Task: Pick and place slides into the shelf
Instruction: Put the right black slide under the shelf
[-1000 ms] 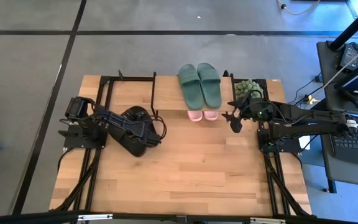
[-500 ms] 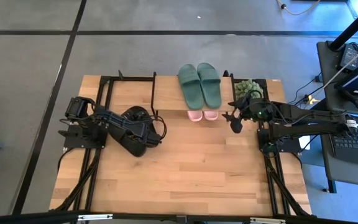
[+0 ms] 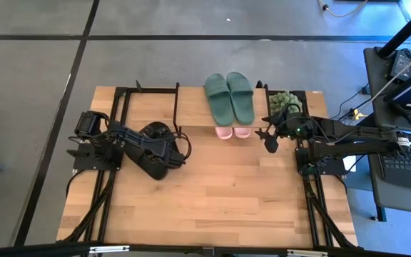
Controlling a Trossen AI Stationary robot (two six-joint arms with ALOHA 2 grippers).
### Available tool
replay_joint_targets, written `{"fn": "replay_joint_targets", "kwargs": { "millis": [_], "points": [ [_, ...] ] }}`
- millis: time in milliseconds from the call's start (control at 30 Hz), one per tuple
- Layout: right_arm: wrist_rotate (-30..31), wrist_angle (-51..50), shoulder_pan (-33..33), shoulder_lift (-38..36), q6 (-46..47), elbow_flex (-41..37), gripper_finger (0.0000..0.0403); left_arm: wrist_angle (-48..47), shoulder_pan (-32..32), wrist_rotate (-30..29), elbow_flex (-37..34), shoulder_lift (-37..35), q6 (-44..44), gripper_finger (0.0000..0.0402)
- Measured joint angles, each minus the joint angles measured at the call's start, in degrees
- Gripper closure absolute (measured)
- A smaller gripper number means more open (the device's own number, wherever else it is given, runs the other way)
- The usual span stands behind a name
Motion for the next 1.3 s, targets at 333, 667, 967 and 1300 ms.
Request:
{"fn": "replay_joint_targets", "kwargs": {
  "millis": [333,667,967,1300],
  "points": [
    [0.0,-0.01,0.01,0.0,0.02,0.01,0.0083,-0.04,0.0,0.25,0.0,-0.02,0.13,0.0391],
    [-0.02,-0.07,0.01,0.0,0.02,0.0,0.0083,-5.08,-0.02,1.93,2.56,-0.02,-0.22,0.0394],
    [-0.02,-1.02,0.0,0.0,0.04,0.02,0.0083,-17.86,-2.13,2.6,11.78,-0.02,-0.21,0.0397],
    [-0.02,-2.62,0.0,0.0,0.17,0.01,0.0083,-24.32,-6.76,10.39,22.96,-0.02,0.04,0.0398]
  ]
}}
